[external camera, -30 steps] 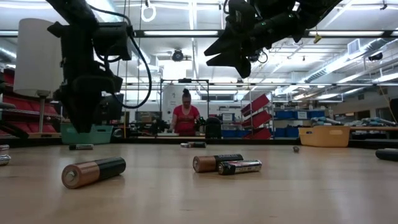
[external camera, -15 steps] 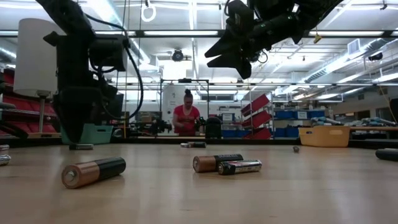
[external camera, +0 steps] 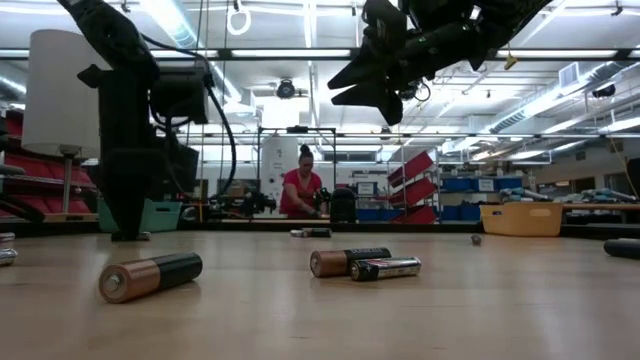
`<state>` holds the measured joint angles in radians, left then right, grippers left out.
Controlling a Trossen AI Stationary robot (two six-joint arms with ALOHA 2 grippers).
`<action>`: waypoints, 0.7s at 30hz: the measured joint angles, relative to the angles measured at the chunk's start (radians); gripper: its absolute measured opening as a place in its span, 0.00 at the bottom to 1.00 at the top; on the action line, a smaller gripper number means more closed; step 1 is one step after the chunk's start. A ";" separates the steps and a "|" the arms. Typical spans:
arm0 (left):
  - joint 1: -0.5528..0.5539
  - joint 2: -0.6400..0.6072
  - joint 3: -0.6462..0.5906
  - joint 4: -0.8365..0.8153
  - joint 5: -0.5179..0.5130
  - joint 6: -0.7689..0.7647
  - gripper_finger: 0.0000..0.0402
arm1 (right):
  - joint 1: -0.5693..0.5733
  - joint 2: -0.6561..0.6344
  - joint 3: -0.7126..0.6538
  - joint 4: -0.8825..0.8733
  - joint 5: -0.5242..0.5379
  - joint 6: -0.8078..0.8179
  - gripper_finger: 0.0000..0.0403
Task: Sort batteries
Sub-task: Put the silver battery into the yellow bin
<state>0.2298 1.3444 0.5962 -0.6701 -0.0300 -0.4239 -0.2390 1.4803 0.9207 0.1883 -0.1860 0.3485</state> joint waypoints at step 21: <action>-0.001 0.062 0.070 -0.001 -0.024 0.077 0.02 | -0.003 0.000 0.000 0.002 0.000 0.009 0.38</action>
<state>0.2287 1.4064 0.6660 -0.6706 -0.0540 -0.3469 -0.2417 1.4800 0.9207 0.1901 -0.1860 0.3573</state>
